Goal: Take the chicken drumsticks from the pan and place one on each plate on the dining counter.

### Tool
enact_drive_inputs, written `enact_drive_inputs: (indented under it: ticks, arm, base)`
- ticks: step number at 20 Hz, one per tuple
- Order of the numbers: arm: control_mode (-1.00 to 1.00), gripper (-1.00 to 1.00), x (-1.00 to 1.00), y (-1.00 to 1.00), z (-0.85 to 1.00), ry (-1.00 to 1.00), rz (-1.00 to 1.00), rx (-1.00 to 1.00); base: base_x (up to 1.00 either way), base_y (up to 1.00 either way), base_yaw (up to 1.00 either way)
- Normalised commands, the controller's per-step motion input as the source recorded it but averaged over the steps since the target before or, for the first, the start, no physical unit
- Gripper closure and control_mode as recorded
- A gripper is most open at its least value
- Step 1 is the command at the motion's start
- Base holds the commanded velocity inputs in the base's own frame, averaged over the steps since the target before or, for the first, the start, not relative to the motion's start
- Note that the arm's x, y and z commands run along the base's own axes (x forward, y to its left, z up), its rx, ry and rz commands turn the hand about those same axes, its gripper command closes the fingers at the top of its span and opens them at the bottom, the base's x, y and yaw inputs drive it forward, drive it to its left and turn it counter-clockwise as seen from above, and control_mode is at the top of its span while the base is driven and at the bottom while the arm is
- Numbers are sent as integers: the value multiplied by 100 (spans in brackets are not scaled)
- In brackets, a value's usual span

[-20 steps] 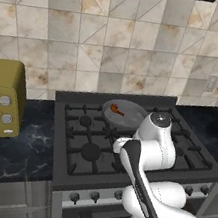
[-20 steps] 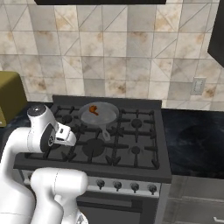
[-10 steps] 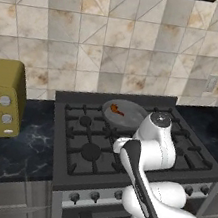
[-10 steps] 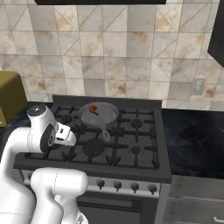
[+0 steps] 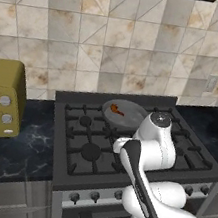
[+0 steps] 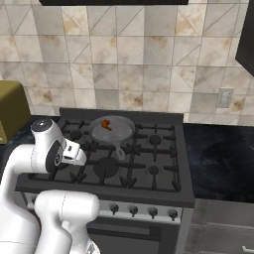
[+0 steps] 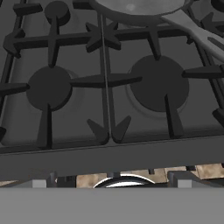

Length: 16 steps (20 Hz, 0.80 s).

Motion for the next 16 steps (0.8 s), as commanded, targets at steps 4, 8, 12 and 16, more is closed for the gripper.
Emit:
enact_drive_inputs:
  ticks: [4,8,12,16]
  arm:
    - [-100,-100,11,0,22,-3,0,0]
    - [-100,-100,24,0,40,-6,0,-2]
    - [-100,-100,58,2,41,0,1,-2]
    - [-100,-100,81,-7,25,0,11,0]
  base:
    - [0,0,0]
    - [0,0,0]
    - [0,0,0]
    - [0,0,0]
